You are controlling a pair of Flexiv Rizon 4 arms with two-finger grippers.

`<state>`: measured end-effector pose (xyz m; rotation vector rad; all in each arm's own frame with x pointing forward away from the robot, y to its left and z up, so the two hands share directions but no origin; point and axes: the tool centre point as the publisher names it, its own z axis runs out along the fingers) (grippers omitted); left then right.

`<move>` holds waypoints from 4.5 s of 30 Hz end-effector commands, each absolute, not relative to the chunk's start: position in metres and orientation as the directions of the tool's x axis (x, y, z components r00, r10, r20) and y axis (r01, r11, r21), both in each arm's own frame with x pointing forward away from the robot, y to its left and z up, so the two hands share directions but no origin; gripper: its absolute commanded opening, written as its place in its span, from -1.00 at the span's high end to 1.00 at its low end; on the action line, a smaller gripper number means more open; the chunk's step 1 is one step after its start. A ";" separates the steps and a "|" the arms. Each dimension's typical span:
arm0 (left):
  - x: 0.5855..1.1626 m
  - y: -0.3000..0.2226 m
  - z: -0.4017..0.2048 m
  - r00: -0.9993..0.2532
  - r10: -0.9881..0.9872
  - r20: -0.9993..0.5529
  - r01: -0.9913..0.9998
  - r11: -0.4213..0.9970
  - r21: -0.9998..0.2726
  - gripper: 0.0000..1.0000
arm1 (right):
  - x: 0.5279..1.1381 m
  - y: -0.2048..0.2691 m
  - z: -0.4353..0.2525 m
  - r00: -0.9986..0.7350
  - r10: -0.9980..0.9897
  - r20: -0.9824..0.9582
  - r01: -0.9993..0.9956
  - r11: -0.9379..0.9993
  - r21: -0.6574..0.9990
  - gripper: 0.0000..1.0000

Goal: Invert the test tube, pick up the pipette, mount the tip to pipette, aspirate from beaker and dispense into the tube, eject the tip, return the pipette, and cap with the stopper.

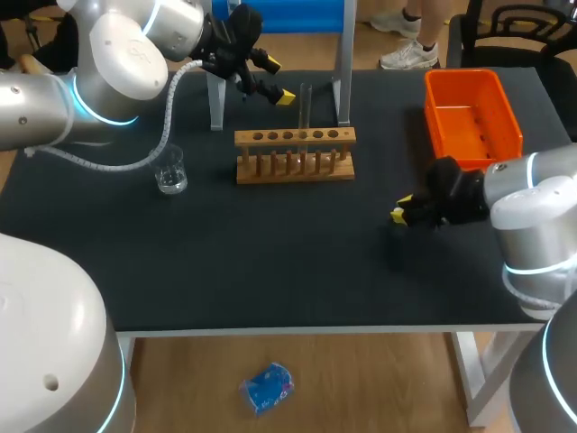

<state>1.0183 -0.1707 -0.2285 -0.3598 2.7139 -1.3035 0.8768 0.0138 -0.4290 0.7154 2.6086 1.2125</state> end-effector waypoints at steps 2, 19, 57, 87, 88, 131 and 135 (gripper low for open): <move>1.019 -0.171 -0.227 -0.966 -0.258 0.007 -0.167 0.607 -0.777 -1.00 | 0.876 0.013 -0.428 -0.869 0.493 0.039 0.347 0.551 0.759 0.57; 1.019 -0.171 -0.227 -0.966 -0.258 0.007 -0.167 0.607 -0.777 -1.00 | 0.875 0.011 -0.394 -0.879 0.476 0.015 0.318 0.564 0.762 1.00; 1.019 -0.171 -0.227 -0.966 -0.258 0.007 -0.167 0.607 -0.777 -1.00 | 0.965 0.106 -0.195 -0.997 -0.064 0.038 -0.005 0.568 0.823 1.00; 1.019 -0.171 -0.227 -0.966 -0.258 0.007 -0.167 0.607 -0.777 -1.00 | 0.992 0.148 -0.206 -0.998 -0.053 0.030 -0.010 0.626 0.780 1.00; 1.019 -0.171 -0.227 -0.966 -0.258 0.007 -0.167 0.607 -0.777 -1.00 | 0.994 0.152 -0.208 -0.998 -0.058 0.028 -0.015 0.624 0.781 1.00; 1.019 -0.171 -0.227 -0.966 -0.258 0.007 -0.167 0.607 -0.777 -1.00 | 1.030 0.192 -0.224 -0.990 -0.130 0.049 -0.043 0.619 0.785 1.00; 1.019 -0.171 -0.227 -0.966 -0.258 0.007 -0.167 0.607 -0.777 -1.00 | 1.029 0.192 -0.223 -0.990 -0.131 0.048 -0.044 0.620 0.783 1.00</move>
